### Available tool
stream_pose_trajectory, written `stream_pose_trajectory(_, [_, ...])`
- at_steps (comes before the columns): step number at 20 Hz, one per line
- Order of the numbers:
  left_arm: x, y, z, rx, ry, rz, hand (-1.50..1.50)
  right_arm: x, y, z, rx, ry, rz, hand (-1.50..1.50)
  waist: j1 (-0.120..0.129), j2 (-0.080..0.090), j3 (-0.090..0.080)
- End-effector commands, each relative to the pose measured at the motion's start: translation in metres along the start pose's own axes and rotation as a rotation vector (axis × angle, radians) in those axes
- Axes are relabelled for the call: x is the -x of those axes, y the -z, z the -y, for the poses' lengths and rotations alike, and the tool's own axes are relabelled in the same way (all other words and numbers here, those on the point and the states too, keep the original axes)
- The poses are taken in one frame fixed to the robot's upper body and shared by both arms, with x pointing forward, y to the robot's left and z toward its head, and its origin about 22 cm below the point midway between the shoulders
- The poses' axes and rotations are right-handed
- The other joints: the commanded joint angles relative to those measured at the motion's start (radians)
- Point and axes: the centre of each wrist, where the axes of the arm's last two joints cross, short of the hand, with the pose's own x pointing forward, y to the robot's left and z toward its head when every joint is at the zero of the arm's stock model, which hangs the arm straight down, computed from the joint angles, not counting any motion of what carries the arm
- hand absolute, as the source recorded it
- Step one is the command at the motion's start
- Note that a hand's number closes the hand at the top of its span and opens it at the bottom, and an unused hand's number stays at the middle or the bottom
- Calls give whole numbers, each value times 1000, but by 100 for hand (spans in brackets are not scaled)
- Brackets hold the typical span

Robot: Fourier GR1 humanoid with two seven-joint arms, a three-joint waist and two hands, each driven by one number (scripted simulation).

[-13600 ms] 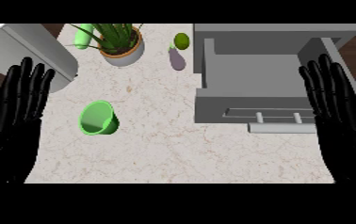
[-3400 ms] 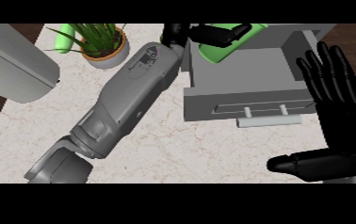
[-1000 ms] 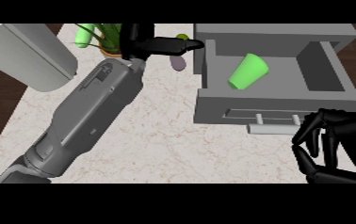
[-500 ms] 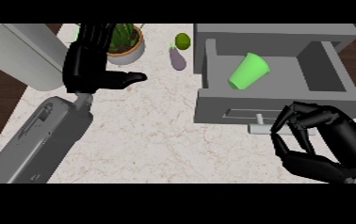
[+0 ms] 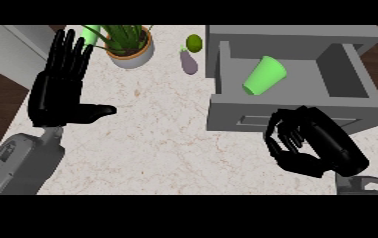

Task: Pick up the cup, place it into the drawer and close the drawer

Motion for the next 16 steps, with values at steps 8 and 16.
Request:
stream_pose_trajectory(8, [1, -46, -46, -23, -14, 14, -150, 47, 62, -61, -98, -153, -81, -150, -10, 3, 0])
stream_pose_trajectory(16, [2, -56, -82, -27, -16, 8, -150, 81, 90, -90, -165, -182, -117, -150, -16, 4, 0])
